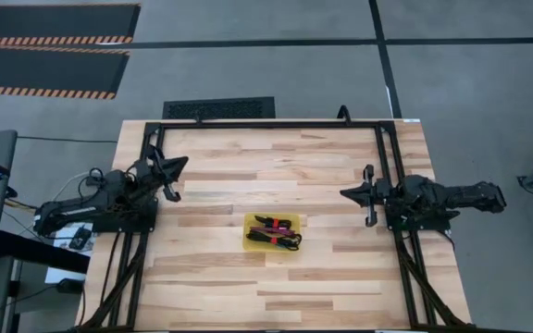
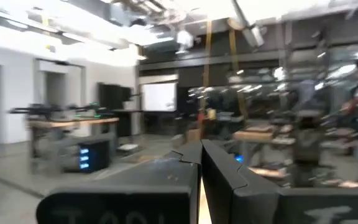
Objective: Pick and place USB-C Cables
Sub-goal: Return to Home Position
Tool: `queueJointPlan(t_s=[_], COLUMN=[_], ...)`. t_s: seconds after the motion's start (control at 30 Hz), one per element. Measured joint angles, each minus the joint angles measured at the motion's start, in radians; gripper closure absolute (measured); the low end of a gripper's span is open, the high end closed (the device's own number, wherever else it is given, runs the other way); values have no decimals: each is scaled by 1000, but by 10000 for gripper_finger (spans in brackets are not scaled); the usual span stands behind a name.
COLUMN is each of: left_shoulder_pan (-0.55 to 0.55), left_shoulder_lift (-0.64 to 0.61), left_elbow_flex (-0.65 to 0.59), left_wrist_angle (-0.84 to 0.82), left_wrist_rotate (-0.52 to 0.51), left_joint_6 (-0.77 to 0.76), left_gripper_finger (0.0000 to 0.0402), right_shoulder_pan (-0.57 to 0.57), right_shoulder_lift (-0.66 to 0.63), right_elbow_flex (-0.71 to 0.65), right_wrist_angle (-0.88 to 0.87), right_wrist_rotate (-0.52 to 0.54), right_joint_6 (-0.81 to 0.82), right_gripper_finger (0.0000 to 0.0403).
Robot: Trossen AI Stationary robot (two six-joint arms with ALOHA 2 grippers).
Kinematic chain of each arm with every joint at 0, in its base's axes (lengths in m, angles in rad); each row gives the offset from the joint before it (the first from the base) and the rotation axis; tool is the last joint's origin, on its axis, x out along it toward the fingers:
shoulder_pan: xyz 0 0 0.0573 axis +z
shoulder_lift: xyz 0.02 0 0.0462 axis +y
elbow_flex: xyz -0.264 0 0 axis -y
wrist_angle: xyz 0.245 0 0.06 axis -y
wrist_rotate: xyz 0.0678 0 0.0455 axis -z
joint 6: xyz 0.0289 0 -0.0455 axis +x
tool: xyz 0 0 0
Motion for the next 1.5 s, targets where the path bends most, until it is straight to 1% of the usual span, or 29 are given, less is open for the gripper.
queueJointPlan(t_s=[0.07, 0.13, 0.2, 0.27, 0.43, 0.53, 0.63, 0.77, 0.87, 1.0, 1.3, 1.4, 1.5], left_shoulder_pan=[0, 0, 1, 3, 3, 3, 3, 3, 2, 2, 2, 2, 2], left_shoulder_lift=[-1, -1, 1, 0, 0, 0, 0, 0, 0, 6, 6, 7, 6], left_elbow_flex=[5, -11, -11, -11, -11, -12, -12, -12, -13, -7, -5, -8, -10], left_wrist_angle=[-19, -72, -108, -106, -151, -195, -202, -212, -263, -306, -310, -304, -286], left_wrist_rotate=[57, 107, 102, 102, 222, 230, 241, 301, 330, 320, 305, 277, 271], left_joint_6=[-18, -5, 18, 32, 77, 102, 103, 102, 92, 87, 84, 107, 108], left_gripper_finger=[401, 401, 401, 401, 401, 401, 401, 401, 401, 401, 401, 401, 401], right_shoulder_pan=[-9, -12, -11, -11, -11, -12, -12, -12, -12, -12, -12, -12, -12], right_shoulder_lift=[0, 4, 6, 6, 6, 6, 6, 6, 6, 6, 6, 6, 6], right_elbow_flex=[0, 1, 1, 2, 2, 2, 2, 2, 2, 2, 2, 2, 2], right_wrist_angle=[-4, -7, -11, -14, -15, -15, -15, -16, -16, -15, -13, -13, -13], right_wrist_rotate=[-22, -36, -58, -73, -74, -73, -73, -72, -72, -71, -71, -71, -70], right_joint_6=[3, 3, 2, 3, 7, 37, 37, 46, 64, 62, 58, 58, 57], right_gripper_finger=[401, 398, 391, 383, 373, 374, 376, 377, 374, 370, 371, 370, 371])
